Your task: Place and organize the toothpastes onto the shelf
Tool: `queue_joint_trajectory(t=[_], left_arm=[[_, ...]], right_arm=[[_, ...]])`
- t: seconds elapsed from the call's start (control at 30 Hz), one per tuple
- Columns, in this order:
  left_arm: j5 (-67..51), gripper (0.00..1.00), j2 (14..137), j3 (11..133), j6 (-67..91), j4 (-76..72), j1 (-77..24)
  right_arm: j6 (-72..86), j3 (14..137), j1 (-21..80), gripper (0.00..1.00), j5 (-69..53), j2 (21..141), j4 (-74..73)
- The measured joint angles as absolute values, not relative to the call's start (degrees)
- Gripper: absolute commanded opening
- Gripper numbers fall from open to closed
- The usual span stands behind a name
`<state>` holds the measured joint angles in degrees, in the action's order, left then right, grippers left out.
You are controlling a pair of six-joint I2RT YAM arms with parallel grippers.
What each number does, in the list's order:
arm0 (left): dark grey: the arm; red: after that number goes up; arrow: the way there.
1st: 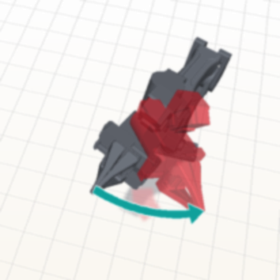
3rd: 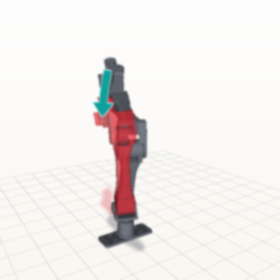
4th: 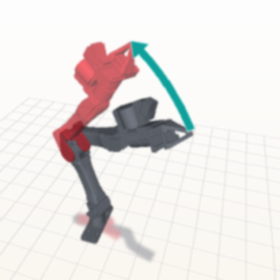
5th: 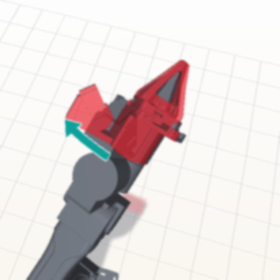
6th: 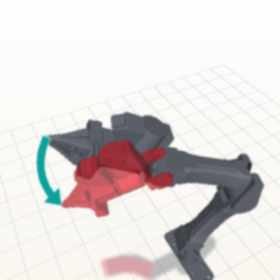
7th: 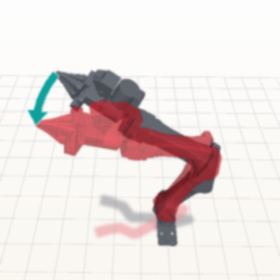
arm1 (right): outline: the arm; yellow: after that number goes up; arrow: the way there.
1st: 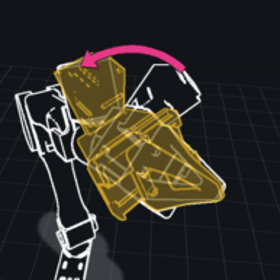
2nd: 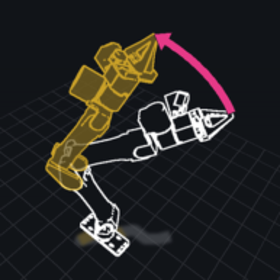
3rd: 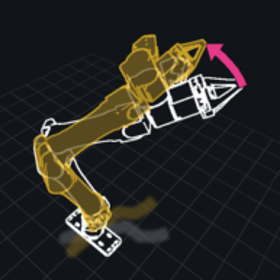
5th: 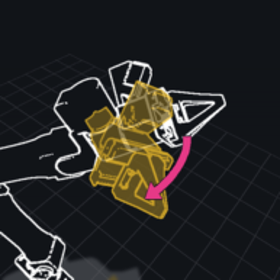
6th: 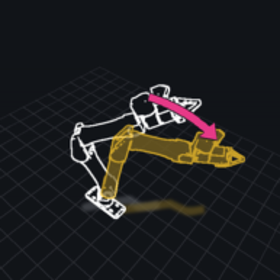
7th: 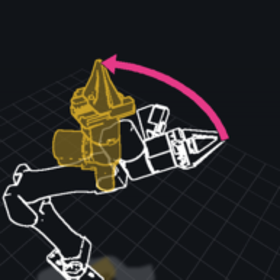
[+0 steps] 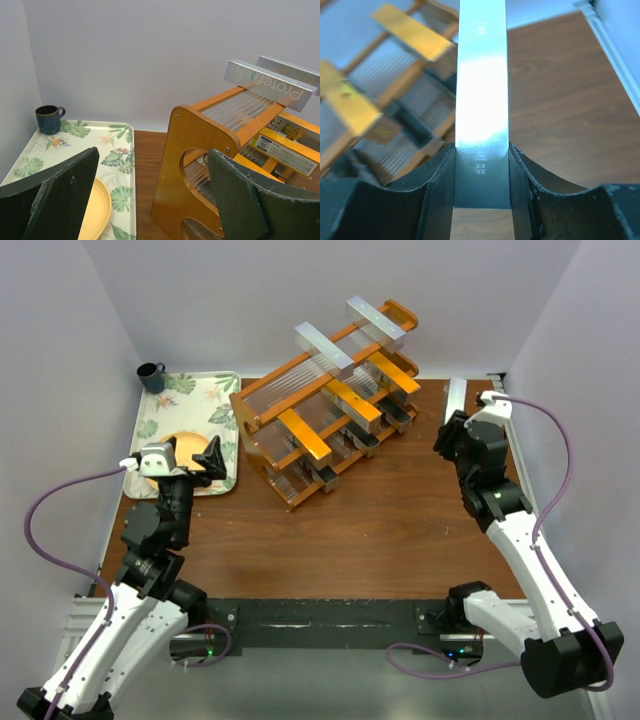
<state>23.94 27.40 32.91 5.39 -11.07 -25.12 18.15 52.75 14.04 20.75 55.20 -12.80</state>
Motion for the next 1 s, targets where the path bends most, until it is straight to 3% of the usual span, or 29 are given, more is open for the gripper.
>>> queue_joint_trajectory(t=[0.53, 1.0], left_arm=[[23.94, 0.95, 27.4, 32.91, 5.37, -11.07, -25.12], [23.86, 0.95, 27.4, 32.91, 5.39, -11.07, -25.12]], right_arm=[[6.57, 85.08, 34.98, 0.24, 8.32, 68.58, -21.87], [4.8, 108.27, 41.28, 0.25, 2.09, 92.09, -29.41]])
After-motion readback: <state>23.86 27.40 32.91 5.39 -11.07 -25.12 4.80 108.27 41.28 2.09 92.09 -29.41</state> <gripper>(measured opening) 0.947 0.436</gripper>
